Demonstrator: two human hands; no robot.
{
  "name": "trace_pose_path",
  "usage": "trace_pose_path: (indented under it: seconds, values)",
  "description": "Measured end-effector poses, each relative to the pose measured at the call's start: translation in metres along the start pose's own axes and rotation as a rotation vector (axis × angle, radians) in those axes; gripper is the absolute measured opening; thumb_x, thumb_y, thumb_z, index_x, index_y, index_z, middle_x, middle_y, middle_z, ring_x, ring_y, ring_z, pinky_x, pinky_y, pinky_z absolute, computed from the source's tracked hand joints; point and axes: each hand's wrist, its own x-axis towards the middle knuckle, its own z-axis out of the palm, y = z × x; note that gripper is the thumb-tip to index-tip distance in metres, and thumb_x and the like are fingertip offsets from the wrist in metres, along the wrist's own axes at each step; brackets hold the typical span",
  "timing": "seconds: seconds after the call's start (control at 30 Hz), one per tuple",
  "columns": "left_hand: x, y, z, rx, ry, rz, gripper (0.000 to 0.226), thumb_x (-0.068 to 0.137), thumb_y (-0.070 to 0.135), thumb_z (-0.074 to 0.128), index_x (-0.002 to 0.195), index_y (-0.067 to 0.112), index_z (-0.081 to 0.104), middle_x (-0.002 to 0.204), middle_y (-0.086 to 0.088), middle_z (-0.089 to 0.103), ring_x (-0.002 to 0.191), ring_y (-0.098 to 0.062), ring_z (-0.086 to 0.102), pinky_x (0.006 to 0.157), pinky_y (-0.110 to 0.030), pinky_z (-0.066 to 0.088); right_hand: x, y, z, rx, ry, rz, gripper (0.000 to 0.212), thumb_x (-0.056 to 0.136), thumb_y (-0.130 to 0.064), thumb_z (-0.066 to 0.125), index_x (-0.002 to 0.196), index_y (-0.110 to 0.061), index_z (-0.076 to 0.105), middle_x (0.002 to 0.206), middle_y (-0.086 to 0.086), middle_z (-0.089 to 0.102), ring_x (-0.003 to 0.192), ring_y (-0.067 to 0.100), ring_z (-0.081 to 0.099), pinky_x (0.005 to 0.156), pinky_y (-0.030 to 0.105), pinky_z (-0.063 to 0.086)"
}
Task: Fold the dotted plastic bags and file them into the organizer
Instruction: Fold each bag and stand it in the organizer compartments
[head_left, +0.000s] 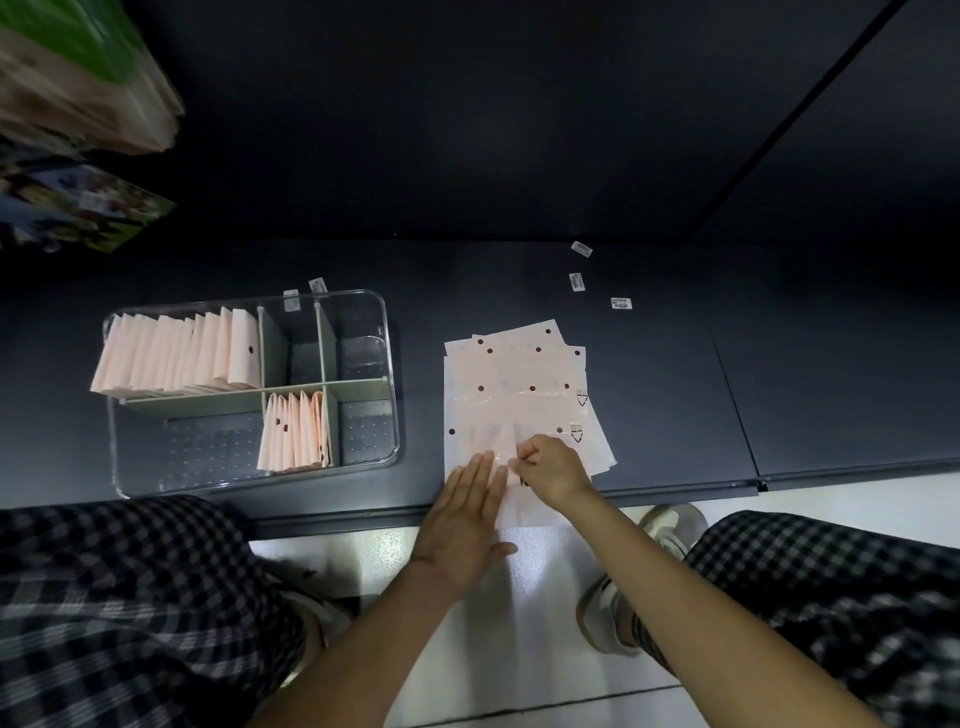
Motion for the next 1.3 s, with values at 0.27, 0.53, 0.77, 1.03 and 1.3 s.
trace_pose_path:
  seconds: [0.27, 0.53, 0.77, 1.03, 1.3]
  values:
    - [0.001, -0.002, 0.000, 0.020, -0.063, 0.042, 0.092, 0.088, 0.065, 0.037, 0.142, 0.026, -0.025, 0.143, -0.011, -0.038, 0.134, -0.027, -0.035, 0.110, -0.037, -0.023, -0.002, -0.015, 0.002, 0.472, 0.073, -0.247, 0.013, 0.093, -0.003, 0.053, 0.100, -0.004, 0.064, 0.090, 0.008, 0.066, 0.077, 0.015, 0.062, 0.076, 0.024, 0.050]
    - [-0.002, 0.000, 0.005, 0.030, -0.064, 0.025, 0.094, 0.087, 0.068, 0.037, 0.144, 0.025, -0.024, 0.146, -0.013, -0.036, 0.136, -0.029, -0.033, 0.111, -0.044, -0.024, 0.021, -0.028, 0.006, 0.666, -0.196, -0.161, 0.026, 0.096, 0.002, 0.046, 0.118, 0.006, 0.059, 0.109, 0.023, 0.065, 0.084, 0.017, 0.066, 0.079, 0.017, 0.053]
    - [-0.018, 0.004, 0.013, -0.030, -0.066, -0.008, 0.099, 0.084, 0.067, 0.043, 0.148, 0.022, -0.018, 0.148, -0.006, -0.035, 0.137, -0.024, -0.033, 0.112, -0.040, -0.022, 0.031, -0.034, 0.003, 0.881, -0.218, -0.007, 0.022, 0.094, 0.002, 0.050, 0.112, 0.009, 0.058, 0.100, 0.021, 0.065, 0.076, 0.017, 0.068, 0.074, 0.018, 0.055]
    - [-0.018, 0.003, 0.001, -0.030, -0.097, 0.006, 0.092, 0.088, 0.065, 0.039, 0.149, 0.021, -0.014, 0.150, -0.006, -0.033, 0.140, -0.023, -0.029, 0.114, -0.038, -0.019, 0.038, -0.018, -0.006, -0.161, 0.098, -0.364, 0.025, 0.079, -0.017, 0.074, 0.102, -0.012, 0.064, 0.103, 0.002, 0.057, 0.090, 0.010, 0.052, 0.081, 0.023, 0.043]
    - [-0.016, -0.014, -0.015, -0.318, -0.096, 0.025, 0.070, 0.092, 0.055, 0.045, 0.150, 0.028, 0.017, 0.159, 0.005, -0.007, 0.146, -0.011, -0.006, 0.117, -0.029, -0.005, 0.045, -0.038, -0.013, -0.427, -0.065, -0.275, 0.024, 0.088, -0.021, 0.065, 0.109, -0.009, 0.062, 0.120, 0.009, 0.057, 0.111, 0.025, 0.053, 0.092, 0.030, 0.041]
